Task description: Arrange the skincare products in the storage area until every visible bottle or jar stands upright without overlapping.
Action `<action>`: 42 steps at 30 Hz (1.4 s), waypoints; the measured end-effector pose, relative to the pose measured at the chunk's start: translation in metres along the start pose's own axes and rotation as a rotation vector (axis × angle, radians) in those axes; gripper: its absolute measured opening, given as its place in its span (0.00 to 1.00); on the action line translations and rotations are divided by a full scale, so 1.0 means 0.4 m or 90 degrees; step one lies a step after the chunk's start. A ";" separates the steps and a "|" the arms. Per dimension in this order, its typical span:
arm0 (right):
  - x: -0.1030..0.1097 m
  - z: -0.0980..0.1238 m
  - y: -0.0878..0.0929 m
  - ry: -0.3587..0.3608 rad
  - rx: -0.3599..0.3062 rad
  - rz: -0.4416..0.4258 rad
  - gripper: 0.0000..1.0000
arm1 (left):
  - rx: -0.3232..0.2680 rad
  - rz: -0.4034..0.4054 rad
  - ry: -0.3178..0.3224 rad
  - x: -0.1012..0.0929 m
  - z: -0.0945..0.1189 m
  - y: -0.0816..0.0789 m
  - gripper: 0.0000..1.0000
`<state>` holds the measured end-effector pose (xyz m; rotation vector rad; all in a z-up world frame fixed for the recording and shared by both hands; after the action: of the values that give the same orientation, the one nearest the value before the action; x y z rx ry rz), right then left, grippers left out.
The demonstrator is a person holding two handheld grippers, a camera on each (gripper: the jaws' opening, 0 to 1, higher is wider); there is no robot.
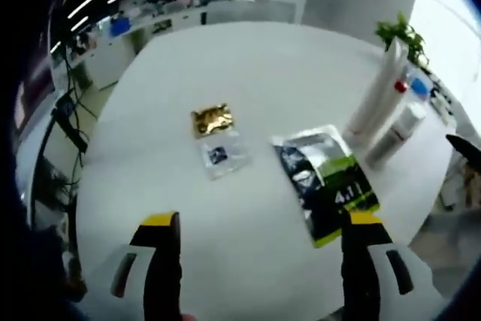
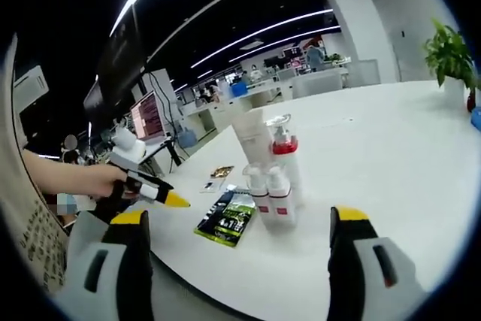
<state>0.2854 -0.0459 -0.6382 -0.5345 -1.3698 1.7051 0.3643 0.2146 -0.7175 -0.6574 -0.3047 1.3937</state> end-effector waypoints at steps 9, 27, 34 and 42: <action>-0.003 -0.001 -0.002 0.008 0.001 -0.015 1.00 | 0.027 -0.009 0.003 -0.002 -0.062 -0.021 0.78; -0.019 0.000 0.001 0.028 0.002 -0.041 1.00 | 0.051 -0.041 -0.034 0.060 -0.163 -0.100 0.69; -0.026 0.003 0.003 0.036 0.002 -0.042 0.98 | 0.055 -0.033 -0.059 0.077 -0.179 -0.107 0.59; -0.032 0.005 -0.001 0.047 -0.005 -0.041 0.97 | 0.052 -0.038 -0.065 0.078 -0.197 -0.129 0.55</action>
<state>0.2909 -0.0577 -0.6394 -0.5468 -1.3281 1.6128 0.4561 0.2236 -0.7546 -0.5064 -0.3440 1.3774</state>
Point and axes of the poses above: the point that each gripper's makers call its tool centre point, and the gripper's own axes: z roughly backward along the fingers, x roughly to its left, y roughly out of its underside, the point moved 2 cm from there along z, roughly backward along the fingers, and after that the axes turned 8 degrees about z, right-handed, at the moved point
